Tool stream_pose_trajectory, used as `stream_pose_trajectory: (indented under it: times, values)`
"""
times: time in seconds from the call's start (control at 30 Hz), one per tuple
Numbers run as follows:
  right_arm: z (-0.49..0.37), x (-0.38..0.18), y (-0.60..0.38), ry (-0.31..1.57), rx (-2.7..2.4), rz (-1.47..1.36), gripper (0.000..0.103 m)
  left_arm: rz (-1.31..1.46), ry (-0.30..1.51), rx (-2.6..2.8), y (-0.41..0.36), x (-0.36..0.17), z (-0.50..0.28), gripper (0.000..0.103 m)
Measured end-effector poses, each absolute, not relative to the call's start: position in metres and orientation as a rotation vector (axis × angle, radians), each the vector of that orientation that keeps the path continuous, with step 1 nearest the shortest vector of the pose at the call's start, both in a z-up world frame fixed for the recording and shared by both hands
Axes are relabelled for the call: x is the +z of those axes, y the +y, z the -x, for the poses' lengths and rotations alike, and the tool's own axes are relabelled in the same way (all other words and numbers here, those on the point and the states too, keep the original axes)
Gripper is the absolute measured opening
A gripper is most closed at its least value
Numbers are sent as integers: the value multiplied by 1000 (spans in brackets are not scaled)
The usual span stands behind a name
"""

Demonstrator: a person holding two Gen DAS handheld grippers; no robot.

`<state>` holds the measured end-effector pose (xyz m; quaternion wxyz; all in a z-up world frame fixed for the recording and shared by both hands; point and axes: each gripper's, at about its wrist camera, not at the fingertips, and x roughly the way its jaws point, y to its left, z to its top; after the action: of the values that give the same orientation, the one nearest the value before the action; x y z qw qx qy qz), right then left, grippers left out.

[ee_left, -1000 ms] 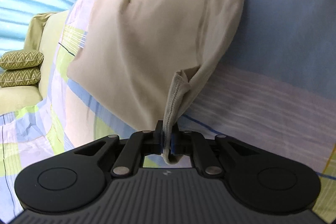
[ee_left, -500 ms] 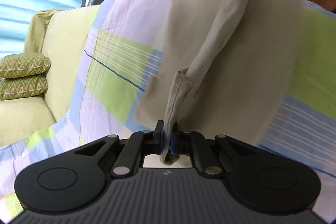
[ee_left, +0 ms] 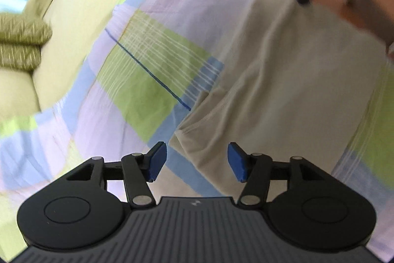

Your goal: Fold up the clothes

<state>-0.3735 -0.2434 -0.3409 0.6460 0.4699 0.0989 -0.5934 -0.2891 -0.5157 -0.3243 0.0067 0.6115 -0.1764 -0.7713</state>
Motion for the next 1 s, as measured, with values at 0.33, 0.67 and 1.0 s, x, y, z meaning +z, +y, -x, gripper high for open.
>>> stream_pose_trajectory:
  times: [0.33, 0.67, 1.0]
  values:
    - [369, -333, -252, 252, -1374, -1043, 39, -2037, -812, -2498, -496, -327, 260, 22]
    - [364, -332, -259, 315, -1361, -1006, 30, -2130, -1088, -2493, -474, -336, 252, 1]
    - [360, -330, -256, 333, -1352, -988, 26, -2024, -1032, -2513, -479, -323, 238, 1]
